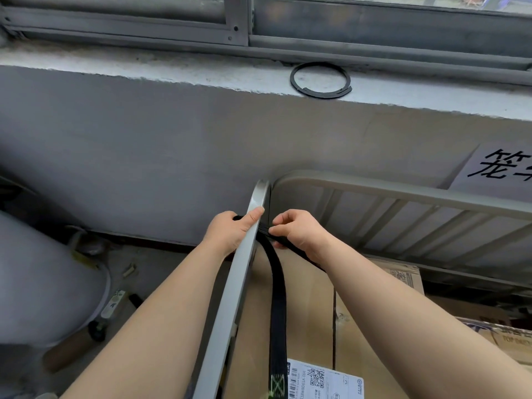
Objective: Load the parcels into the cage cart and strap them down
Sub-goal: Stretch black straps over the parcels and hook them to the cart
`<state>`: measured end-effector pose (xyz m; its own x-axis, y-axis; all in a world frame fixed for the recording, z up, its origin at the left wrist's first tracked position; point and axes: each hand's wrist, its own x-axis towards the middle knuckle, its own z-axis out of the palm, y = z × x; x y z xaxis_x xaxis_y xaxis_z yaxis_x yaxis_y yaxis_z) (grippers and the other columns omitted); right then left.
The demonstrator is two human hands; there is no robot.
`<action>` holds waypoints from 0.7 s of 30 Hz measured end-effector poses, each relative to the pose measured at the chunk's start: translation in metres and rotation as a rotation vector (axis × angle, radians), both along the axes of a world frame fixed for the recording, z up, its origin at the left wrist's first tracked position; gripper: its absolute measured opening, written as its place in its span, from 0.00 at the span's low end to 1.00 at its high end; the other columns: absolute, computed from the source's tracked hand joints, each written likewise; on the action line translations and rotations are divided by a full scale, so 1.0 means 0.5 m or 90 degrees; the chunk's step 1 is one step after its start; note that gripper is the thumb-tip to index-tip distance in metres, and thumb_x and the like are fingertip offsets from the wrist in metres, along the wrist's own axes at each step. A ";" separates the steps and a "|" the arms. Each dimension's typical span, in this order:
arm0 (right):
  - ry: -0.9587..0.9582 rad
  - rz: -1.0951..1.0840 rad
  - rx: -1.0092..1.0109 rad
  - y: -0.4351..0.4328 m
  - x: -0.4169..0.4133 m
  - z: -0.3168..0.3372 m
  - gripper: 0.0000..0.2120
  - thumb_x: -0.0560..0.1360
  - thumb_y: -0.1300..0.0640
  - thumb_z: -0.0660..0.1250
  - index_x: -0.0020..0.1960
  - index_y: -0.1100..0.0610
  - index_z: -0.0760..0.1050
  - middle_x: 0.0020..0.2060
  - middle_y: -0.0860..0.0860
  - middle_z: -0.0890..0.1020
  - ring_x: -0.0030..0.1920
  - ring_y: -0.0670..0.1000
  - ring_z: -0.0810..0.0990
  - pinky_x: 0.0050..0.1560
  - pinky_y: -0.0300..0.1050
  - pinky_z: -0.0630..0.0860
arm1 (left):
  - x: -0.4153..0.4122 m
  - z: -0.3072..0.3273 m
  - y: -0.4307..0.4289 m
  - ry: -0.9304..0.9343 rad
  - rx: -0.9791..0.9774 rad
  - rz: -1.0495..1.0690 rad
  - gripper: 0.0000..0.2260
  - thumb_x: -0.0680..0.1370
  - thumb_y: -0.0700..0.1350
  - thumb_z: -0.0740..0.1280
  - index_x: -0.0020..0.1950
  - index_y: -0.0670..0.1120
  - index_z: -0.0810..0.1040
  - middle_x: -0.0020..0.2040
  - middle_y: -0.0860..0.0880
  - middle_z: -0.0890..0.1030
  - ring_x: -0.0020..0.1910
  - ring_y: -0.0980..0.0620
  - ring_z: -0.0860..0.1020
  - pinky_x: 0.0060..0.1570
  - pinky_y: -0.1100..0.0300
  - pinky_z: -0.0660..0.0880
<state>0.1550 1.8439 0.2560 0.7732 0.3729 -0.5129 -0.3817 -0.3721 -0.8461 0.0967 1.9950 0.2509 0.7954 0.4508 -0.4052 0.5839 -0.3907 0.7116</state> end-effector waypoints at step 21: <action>-0.051 0.103 -0.095 -0.089 -0.207 0.047 0.18 0.76 0.68 0.54 0.52 0.57 0.80 0.49 0.55 0.83 0.48 0.50 0.80 0.50 0.42 0.78 | -0.198 0.039 -0.041 0.084 -0.040 0.109 0.10 0.81 0.43 0.51 0.48 0.42 0.71 0.42 0.45 0.73 0.38 0.48 0.69 0.37 0.57 0.68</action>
<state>0.0513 1.7995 0.2793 0.7496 0.4196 -0.5119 -0.2413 -0.5469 -0.8017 -0.0023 1.9747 0.2705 0.6472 0.5456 -0.5324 0.7279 -0.2348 0.6442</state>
